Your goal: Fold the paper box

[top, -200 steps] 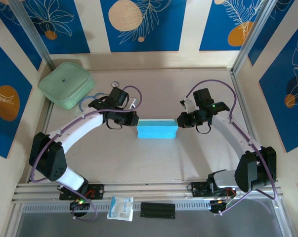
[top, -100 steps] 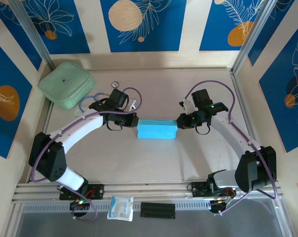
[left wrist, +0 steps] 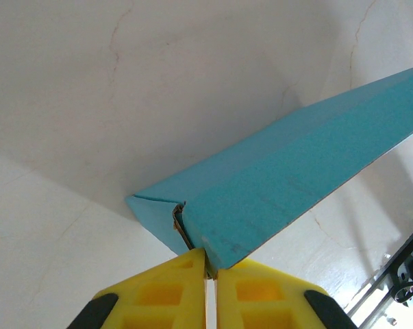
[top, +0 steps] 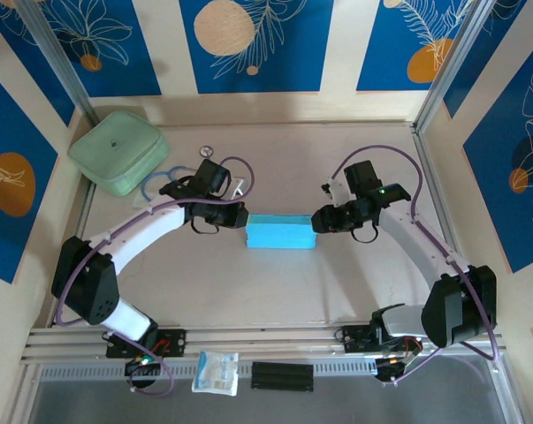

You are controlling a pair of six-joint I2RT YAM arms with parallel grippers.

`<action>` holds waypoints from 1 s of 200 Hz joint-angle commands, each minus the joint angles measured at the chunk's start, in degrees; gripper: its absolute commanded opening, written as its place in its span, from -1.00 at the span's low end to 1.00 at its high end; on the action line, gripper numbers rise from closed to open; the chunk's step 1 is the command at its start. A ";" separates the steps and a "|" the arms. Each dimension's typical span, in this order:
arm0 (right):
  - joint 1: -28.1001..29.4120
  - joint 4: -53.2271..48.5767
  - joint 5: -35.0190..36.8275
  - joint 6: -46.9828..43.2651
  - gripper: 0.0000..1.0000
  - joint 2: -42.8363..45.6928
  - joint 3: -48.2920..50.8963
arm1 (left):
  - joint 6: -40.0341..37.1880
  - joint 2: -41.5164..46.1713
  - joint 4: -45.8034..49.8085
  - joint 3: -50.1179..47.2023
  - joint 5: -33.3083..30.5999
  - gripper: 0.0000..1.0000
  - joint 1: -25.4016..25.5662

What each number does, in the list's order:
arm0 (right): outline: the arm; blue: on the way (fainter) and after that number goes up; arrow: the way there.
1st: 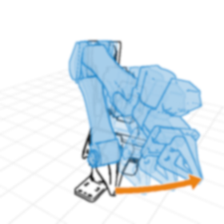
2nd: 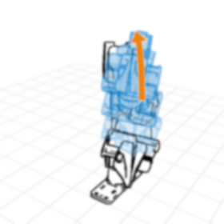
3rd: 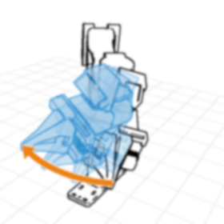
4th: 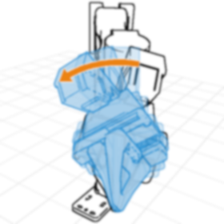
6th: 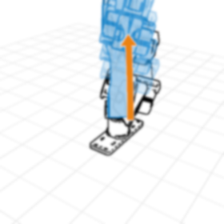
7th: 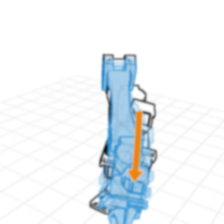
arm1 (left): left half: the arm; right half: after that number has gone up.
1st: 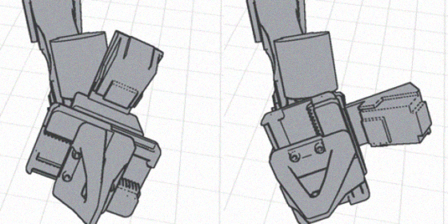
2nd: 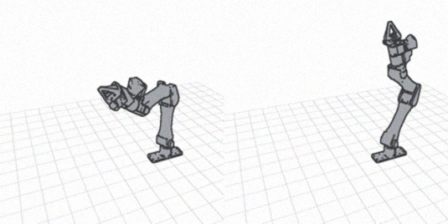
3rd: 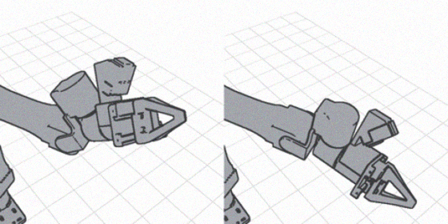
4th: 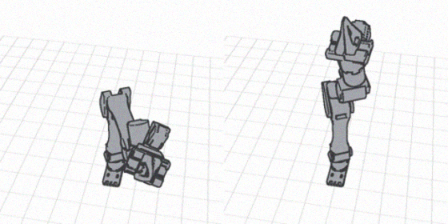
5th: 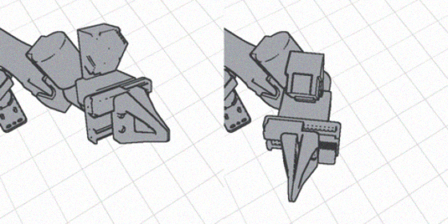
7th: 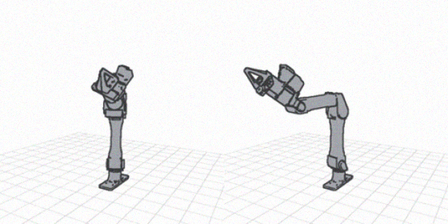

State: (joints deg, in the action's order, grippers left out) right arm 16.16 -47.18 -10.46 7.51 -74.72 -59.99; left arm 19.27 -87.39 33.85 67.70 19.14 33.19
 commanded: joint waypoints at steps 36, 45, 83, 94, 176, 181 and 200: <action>-2.78 1.05 -5.08 5.40 0.02 4.25 -2.46 | 0.32 -1.24 2.52 -0.38 1.60 -0.79 0.81; -3.19 2.22 -5.59 7.42 0.02 4.32 -2.24 | 0.27 -1.20 2.62 -0.23 1.61 -0.79 0.82; -3.38 6.72 -3.89 15.13 0.00 2.51 -2.24 | 0.07 -1.11 2.98 0.00 1.34 -0.79 0.86; -3.37 6.85 -3.35 15.77 -0.01 1.23 -2.61 | 0.07 -1.11 2.96 -0.16 1.39 -0.79 0.90; -2.80 4.56 2.26 13.69 -0.10 -2.87 0.07 | -0.11 -0.80 3.07 -0.23 1.40 -0.79 0.83; -2.83 4.55 2.25 13.68 -0.11 -2.89 0.32 | -0.11 -0.85 3.07 -0.29 1.35 -0.79 0.90; -2.80 5.01 2.46 13.78 -0.12 -2.80 1.51 | -0.19 -0.76 2.98 -0.20 1.35 -0.79 0.83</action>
State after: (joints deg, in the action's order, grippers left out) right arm 13.06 -41.23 -9.13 21.45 -76.86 -60.42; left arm 19.25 -87.50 33.80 67.70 19.55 33.30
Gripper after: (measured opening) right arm 0.443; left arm 0.105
